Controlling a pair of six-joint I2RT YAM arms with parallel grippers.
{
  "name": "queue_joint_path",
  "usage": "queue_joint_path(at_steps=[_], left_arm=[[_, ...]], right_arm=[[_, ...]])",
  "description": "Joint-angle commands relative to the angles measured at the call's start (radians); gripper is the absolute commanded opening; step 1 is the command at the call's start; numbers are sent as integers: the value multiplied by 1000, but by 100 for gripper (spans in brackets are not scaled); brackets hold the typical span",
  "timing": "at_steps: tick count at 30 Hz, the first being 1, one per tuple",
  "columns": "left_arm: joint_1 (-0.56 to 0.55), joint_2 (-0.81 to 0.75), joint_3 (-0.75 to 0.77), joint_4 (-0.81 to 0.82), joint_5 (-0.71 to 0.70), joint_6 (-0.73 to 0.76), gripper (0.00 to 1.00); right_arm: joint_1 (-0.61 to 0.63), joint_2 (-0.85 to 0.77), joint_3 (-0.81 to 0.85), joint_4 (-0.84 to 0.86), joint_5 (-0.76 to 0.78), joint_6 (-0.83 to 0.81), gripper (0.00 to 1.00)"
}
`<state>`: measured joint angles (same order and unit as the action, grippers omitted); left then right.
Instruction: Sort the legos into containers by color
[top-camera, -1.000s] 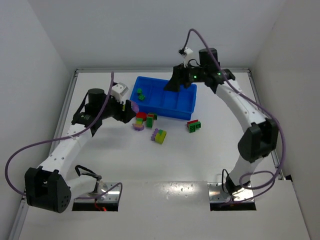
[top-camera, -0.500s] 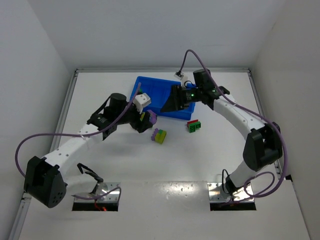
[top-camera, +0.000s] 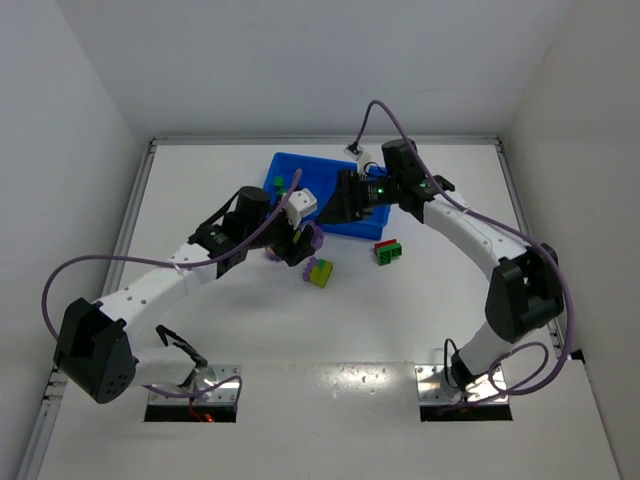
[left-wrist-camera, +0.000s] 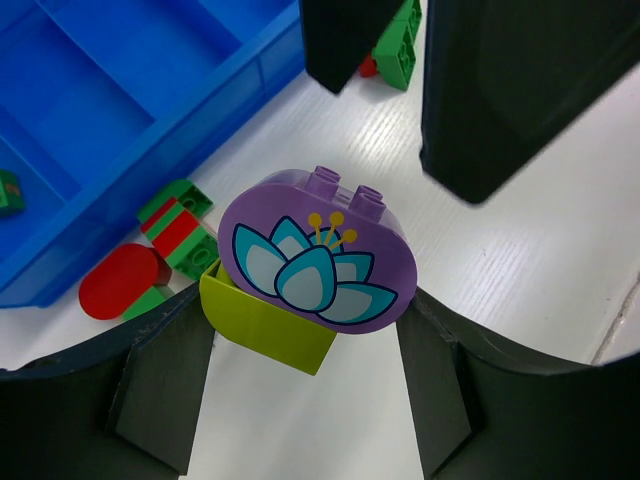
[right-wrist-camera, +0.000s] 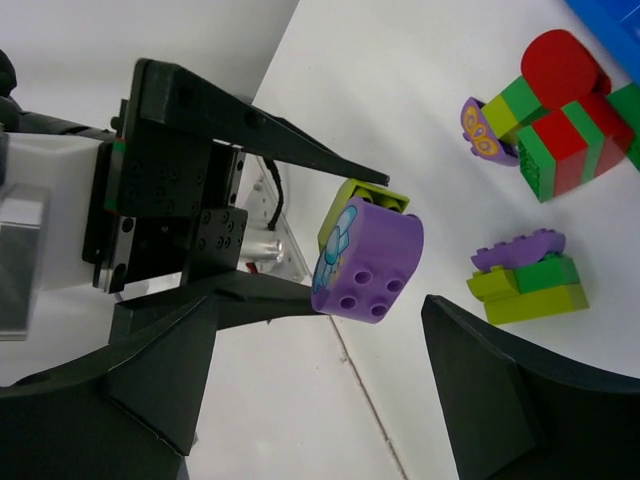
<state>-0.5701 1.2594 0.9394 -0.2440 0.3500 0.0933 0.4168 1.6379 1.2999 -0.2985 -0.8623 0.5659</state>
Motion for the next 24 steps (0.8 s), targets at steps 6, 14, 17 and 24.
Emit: queue_joint_path(at_steps=[6,14,17,24], left_arm=[[-10,-3,55,48,-13,-14,0],[-10,-3,64,48,-13,-23,0],[-10,-3,64,48,-13,-23,0],[-10,-3,64,57,-13,-23,0]], right_arm=[[8,40,-36,78,-30,58,83],[36,91,-36,119,-73,89,82],[36,102,-36,140,-96,109,73],[56,123,-27,185,-142,131,39]])
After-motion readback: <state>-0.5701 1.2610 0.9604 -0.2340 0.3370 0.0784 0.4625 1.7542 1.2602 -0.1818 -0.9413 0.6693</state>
